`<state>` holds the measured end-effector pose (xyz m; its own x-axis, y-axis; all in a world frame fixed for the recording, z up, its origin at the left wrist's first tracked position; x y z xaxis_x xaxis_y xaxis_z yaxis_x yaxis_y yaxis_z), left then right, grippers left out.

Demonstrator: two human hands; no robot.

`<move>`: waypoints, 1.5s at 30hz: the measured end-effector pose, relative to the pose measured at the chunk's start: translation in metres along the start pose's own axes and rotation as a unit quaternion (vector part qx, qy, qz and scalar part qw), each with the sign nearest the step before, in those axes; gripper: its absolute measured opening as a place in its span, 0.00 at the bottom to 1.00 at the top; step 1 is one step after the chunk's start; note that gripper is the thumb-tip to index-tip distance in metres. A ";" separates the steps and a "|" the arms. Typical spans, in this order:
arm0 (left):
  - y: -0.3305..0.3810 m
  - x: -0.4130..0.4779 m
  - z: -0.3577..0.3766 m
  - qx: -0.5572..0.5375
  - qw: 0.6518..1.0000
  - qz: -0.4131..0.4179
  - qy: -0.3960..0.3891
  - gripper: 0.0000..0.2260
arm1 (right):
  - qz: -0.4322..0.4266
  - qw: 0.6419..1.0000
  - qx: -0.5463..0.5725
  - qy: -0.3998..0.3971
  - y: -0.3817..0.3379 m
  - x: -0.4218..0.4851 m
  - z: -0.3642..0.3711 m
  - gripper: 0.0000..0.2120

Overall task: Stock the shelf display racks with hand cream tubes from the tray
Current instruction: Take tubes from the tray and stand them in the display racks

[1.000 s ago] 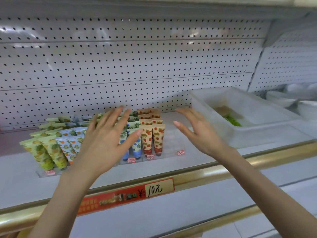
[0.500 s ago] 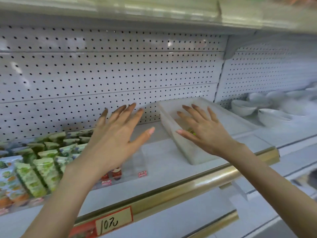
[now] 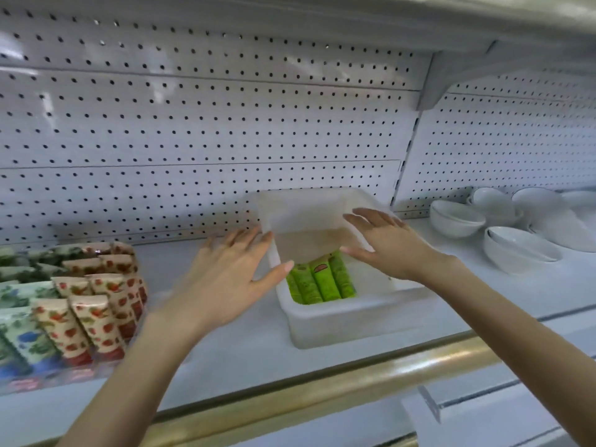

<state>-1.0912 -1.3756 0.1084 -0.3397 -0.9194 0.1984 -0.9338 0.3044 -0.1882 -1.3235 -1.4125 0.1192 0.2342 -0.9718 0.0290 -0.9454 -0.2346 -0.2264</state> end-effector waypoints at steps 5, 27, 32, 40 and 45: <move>0.013 0.009 0.005 -0.004 1.000 -0.004 -0.009 0.49 | 0.089 0.960 0.060 -0.260 0.010 0.038 0.033 0.26; 0.009 0.037 0.001 -0.274 0.959 -0.044 0.051 0.18 | 0.062 0.927 0.351 -0.116 0.015 0.041 0.019 0.08; 0.015 0.050 -0.001 -0.355 0.933 -0.030 0.055 0.14 | -0.069 0.837 0.519 -0.162 -0.006 0.036 0.013 0.16; 0.018 0.050 0.003 -0.479 0.875 0.017 0.072 0.25 | -0.119 0.763 0.598 -0.214 -0.011 0.034 0.016 0.24; 0.019 0.047 -0.005 -0.568 0.820 0.029 0.066 0.22 | -0.127 0.721 0.639 -0.236 -0.011 0.035 0.015 0.31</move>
<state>-1.1255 -1.4118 0.1187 -0.3270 -0.8830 0.3366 -0.3930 0.4510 0.8013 -1.3011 -1.4435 0.1081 0.6995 -0.7135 -0.0389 0.0515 0.1047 -0.9932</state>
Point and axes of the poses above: each hand's wrist, its own x-axis towards the middle knuckle, its own z-axis out of the palm, y = z × x, the point moved 3 cm from there along x, towards the middle knuckle, and after that the axes turned 14 degrees about x, right-handed, at the moved point
